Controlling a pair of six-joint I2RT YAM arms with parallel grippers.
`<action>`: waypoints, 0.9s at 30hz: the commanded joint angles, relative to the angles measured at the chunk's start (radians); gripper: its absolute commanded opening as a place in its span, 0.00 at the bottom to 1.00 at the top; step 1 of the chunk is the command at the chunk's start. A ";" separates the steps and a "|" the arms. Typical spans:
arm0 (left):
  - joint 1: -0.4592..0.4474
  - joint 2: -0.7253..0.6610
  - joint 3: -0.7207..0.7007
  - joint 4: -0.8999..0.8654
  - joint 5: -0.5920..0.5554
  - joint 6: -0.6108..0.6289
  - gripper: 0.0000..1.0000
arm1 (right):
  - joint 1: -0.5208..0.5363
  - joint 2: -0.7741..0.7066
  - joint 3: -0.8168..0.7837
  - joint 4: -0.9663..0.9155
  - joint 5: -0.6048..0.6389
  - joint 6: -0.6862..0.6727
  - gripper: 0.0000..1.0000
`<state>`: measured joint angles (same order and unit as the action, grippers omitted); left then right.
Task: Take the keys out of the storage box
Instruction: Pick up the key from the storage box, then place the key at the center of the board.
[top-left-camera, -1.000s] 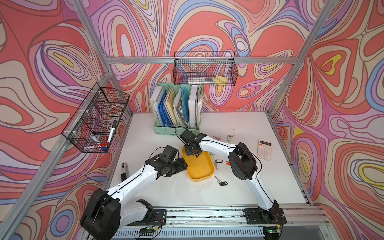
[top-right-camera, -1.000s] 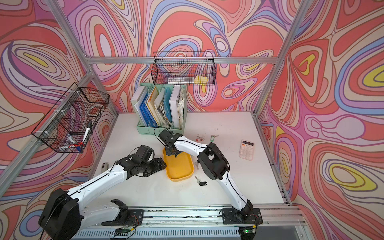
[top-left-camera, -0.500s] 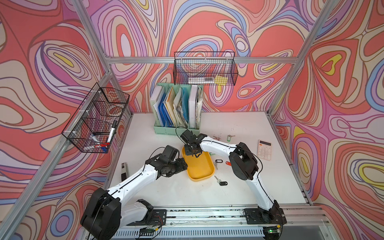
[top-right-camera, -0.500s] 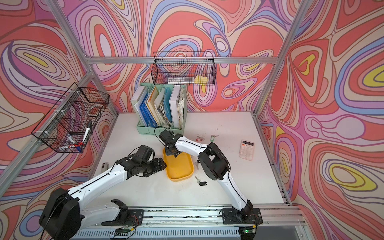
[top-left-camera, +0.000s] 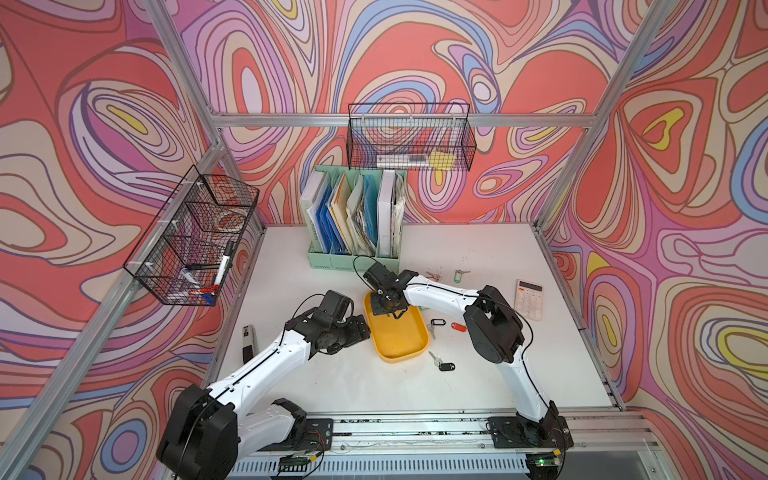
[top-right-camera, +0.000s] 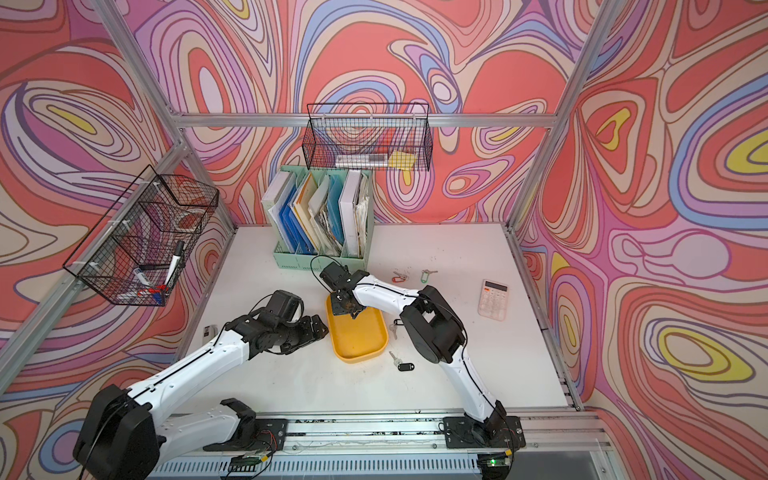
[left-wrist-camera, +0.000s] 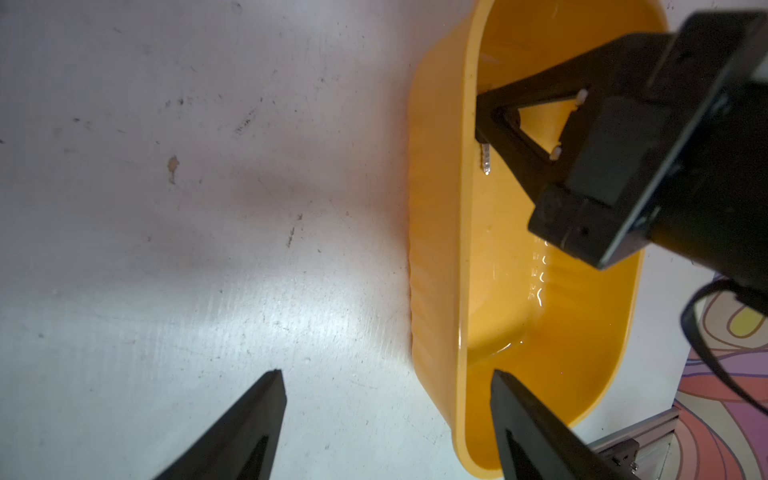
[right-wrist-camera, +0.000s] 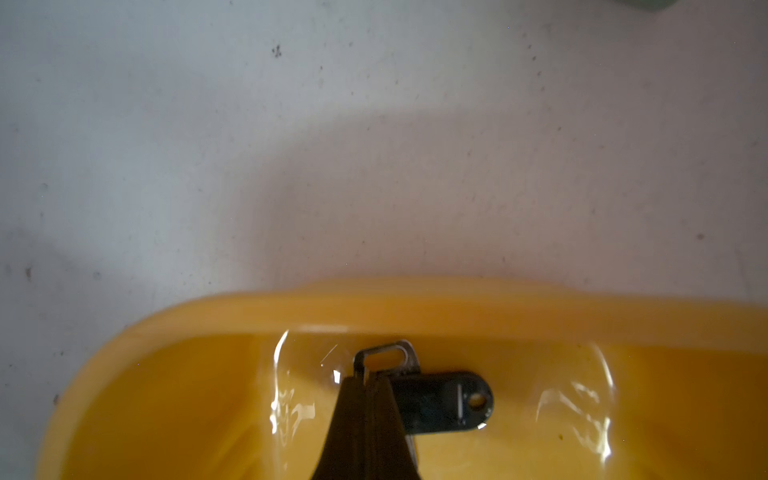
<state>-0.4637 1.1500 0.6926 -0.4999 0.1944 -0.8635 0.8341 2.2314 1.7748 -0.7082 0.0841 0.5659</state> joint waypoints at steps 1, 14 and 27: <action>0.016 -0.026 0.021 -0.044 -0.018 0.025 0.84 | 0.023 -0.103 -0.013 -0.020 -0.009 -0.018 0.00; 0.019 0.067 0.049 0.071 0.114 0.063 0.85 | 0.028 -0.521 -0.261 -0.173 0.142 0.023 0.00; 0.020 0.084 0.133 0.006 -0.046 0.103 0.87 | 0.021 -0.893 -0.635 -0.444 0.291 0.277 0.00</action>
<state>-0.4500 1.2636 0.7818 -0.4534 0.2295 -0.7929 0.8608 1.3872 1.2137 -1.0878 0.3370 0.7559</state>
